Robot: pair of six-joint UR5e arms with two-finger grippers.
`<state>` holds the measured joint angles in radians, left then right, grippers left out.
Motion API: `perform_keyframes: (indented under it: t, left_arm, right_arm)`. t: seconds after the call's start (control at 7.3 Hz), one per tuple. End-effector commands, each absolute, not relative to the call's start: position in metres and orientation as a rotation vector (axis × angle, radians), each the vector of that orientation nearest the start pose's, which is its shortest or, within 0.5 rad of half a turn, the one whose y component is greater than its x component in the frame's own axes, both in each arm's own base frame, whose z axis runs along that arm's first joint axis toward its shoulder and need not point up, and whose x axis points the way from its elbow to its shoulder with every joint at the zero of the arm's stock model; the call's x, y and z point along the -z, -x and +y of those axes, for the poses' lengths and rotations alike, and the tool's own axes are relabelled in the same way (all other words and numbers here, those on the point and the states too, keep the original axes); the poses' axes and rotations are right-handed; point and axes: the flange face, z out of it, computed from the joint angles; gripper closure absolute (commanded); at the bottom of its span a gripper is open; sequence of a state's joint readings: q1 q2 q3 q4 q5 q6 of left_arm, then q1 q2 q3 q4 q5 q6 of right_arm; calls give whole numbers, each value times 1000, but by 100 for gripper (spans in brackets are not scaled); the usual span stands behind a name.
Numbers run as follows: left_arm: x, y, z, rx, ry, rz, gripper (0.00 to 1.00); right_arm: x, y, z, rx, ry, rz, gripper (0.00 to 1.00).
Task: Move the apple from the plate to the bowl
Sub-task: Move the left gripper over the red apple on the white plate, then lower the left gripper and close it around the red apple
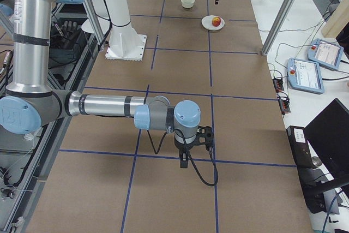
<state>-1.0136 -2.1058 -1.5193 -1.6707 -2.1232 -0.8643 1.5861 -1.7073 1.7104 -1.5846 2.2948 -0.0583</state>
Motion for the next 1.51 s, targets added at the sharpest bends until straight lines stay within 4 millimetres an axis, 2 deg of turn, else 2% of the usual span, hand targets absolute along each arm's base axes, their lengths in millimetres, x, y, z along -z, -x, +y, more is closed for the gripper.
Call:
perform_keyframes:
  t: [0.0, 0.27, 0.55, 1.1, 1.37]
  left_arm:
    - [-353, -357, -649, 196, -69, 787, 0]
    - [-369, -392, -642, 197, -88, 782, 0]
    - [-381, -410, -638, 188, -89, 804, 0]
    - [-389, -420, -636, 197, -81, 810, 0]
    - [-405, -432, -636, 194, -94, 823, 6]
  right_arm:
    - [-658, -74, -432, 37, -16, -724, 0]
    - [-658, -74, -432, 37, -16, -724, 0]
    - [-658, -74, -432, 37, -16, -724, 0]
    - [-658, -74, -432, 37, -16, -725, 0]
    - [-658, -74, -432, 37, -16, -724, 0]
